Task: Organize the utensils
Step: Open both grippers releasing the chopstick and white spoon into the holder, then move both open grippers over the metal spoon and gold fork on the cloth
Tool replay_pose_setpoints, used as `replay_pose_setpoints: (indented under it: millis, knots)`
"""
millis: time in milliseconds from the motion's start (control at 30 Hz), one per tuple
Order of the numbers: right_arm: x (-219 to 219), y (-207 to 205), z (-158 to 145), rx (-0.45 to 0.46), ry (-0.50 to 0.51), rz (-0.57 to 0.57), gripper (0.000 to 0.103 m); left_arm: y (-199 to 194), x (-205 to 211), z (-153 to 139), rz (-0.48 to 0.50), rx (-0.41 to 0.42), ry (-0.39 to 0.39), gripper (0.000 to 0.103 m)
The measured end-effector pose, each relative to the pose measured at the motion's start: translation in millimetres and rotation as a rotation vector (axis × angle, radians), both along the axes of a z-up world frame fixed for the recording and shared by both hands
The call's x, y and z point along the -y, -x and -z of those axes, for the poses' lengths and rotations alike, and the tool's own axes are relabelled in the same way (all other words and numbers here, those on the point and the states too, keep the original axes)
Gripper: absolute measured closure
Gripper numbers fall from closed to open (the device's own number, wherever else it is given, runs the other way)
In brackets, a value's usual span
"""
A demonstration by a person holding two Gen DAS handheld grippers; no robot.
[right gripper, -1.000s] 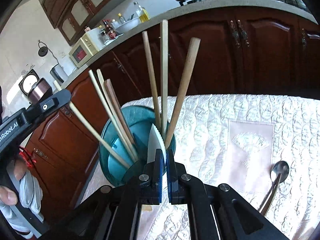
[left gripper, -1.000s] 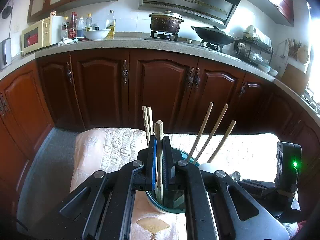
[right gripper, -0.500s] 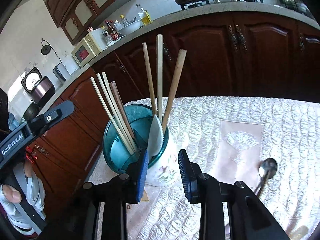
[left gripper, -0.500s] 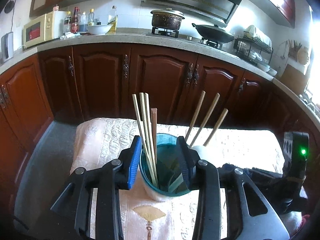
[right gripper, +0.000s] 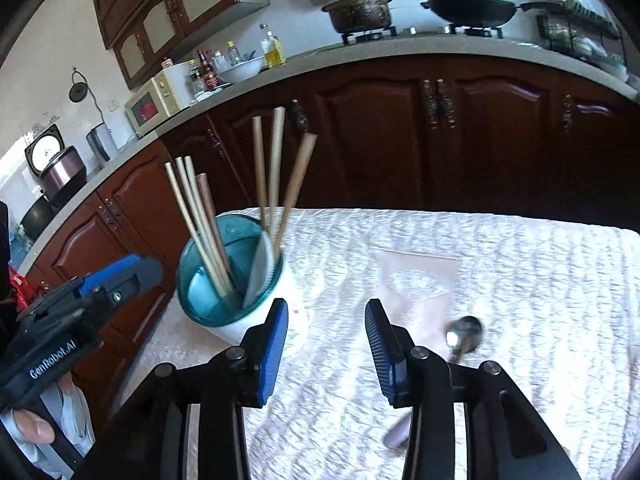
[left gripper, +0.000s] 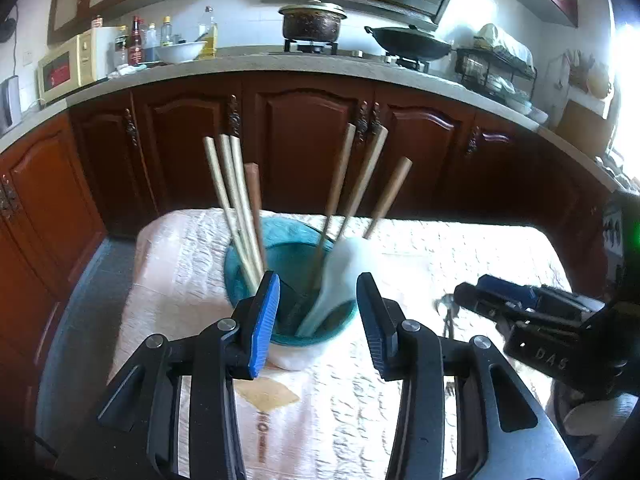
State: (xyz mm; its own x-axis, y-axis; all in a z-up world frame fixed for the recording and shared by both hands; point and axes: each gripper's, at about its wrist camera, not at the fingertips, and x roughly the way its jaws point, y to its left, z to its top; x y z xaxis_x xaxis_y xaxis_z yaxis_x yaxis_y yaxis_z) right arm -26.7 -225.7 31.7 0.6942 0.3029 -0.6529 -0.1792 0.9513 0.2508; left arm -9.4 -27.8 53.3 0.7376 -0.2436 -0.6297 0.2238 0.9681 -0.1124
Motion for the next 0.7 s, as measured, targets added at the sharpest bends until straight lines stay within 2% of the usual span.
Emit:
replay_pose_setpoints:
  millis: [367,600,700]
  knots:
    - [63,24,14,-0.051,0.047,0.112,0.062,3,55,23,0.088,-0.046,-0.018,0.061]
    - [95,28,51,-0.14,0.057,0.161,0.062,-1,76,44,0.14,-0.095,-0.031,0.061]
    - [108,23,71,-0.193,0.022,0.171,0.062,-4,79,55,0.152,-0.123,-0.035,0.061]
